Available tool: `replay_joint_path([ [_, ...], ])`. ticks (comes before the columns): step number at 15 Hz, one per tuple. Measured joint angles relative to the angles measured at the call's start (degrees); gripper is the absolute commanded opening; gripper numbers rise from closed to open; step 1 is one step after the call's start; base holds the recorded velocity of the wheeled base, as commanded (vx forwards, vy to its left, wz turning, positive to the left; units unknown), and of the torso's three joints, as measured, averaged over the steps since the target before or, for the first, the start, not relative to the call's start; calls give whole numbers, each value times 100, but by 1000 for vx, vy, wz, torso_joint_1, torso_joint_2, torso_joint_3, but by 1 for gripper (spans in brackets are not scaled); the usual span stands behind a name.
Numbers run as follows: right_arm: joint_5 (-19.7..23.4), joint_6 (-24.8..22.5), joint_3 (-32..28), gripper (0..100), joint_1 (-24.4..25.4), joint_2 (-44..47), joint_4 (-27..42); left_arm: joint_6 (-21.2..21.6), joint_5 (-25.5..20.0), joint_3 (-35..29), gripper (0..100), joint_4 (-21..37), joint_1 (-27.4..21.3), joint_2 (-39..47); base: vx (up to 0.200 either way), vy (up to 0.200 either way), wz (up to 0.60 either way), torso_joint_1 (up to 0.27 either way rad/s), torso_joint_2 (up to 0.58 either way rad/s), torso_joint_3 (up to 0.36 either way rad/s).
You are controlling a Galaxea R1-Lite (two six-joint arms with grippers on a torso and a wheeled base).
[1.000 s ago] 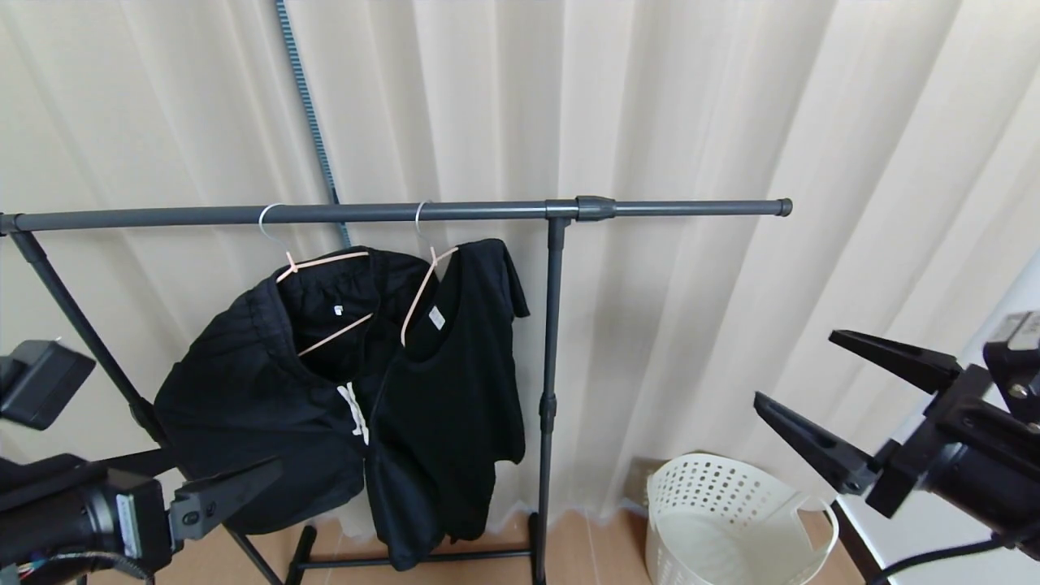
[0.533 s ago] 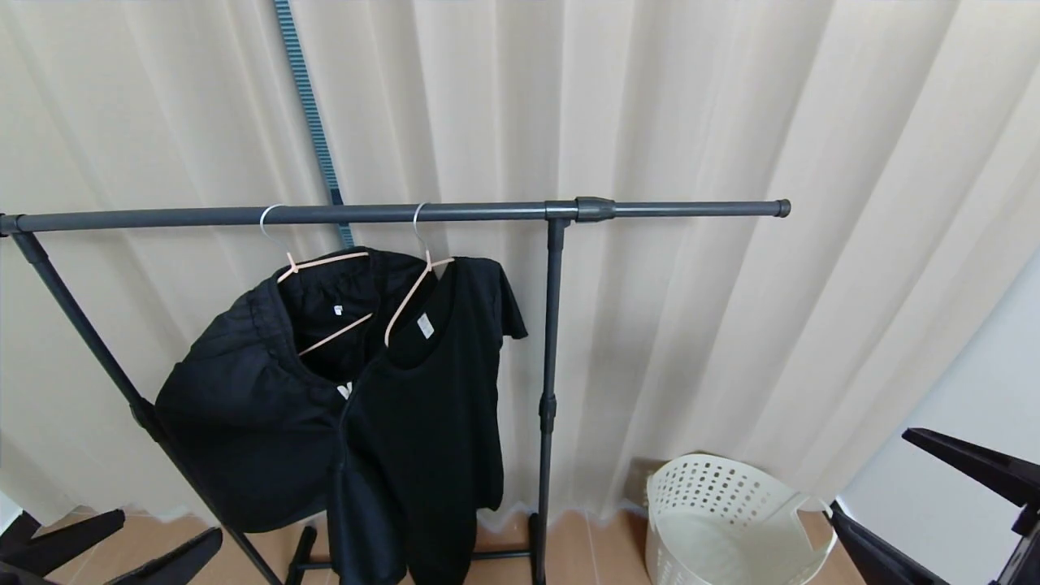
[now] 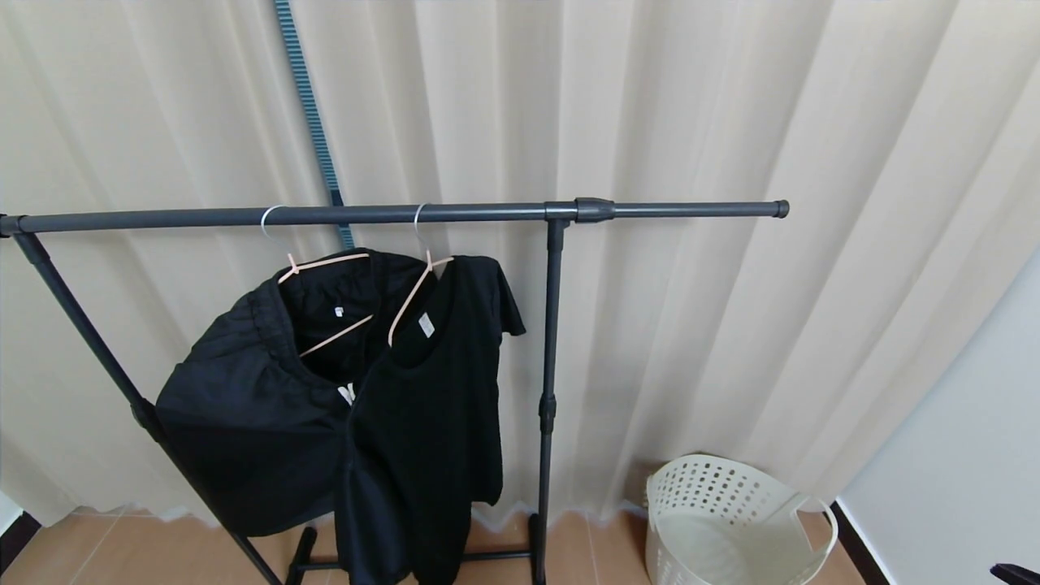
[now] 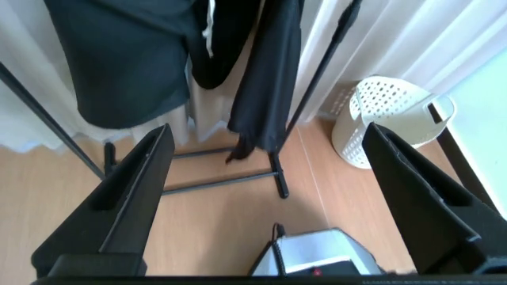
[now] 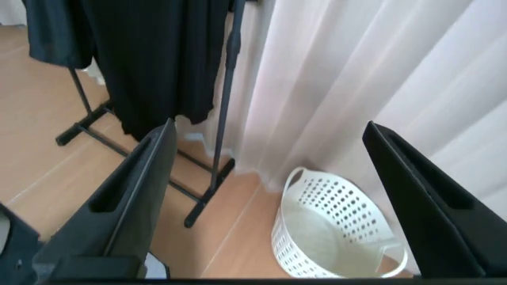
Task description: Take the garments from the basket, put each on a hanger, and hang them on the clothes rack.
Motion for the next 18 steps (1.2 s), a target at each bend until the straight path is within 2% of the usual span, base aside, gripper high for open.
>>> replay_joint_path([
  [2, -188, 126, 2, 100, -33, -697, 594, 16, 0, 27, 100, 406, -7, -444, 0, 0, 0, 0, 0, 0],
  [6, -238, 284, 7, 100, -610, -1477, 655, 110, 137, 7, 100, 735, 157, -1167, 0, 0, 0, 0, 0, 0],
  [8, -330, 356, 7, 100, -874, -1703, 655, 334, 268, 2, 100, 751, 284, -1406, 0, 0, 0, 0, 0, 0],
  [12, -374, 438, 7, 100, -941, -1869, 652, 1008, 560, 46, 100, 755, 592, -1919, 0, 0, 0, 0, 0, 0],
  [13, -382, 460, 7, 100, -922, -1915, 655, 1047, 689, 79, 100, 707, 688, -2071, 0, 0, 0, 0, 0, 0],
  [14, -388, 486, 7, 100, -889, -1981, 661, 1003, 937, 115, 100, 617, 745, -2194, 0, 0, 0, 0, 0, 0],
  [16, -464, 599, 7, 100, -858, -2086, 681, 634, 1362, 265, 100, 119, 783, -2324, 0, 0, 0, 0, 0, 0],
  [18, -571, 706, 7, 100, -850, -2133, 683, 490, 724, 313, 100, 185, 777, -2387, 0, 0, 0, 0, 0, 0],
])
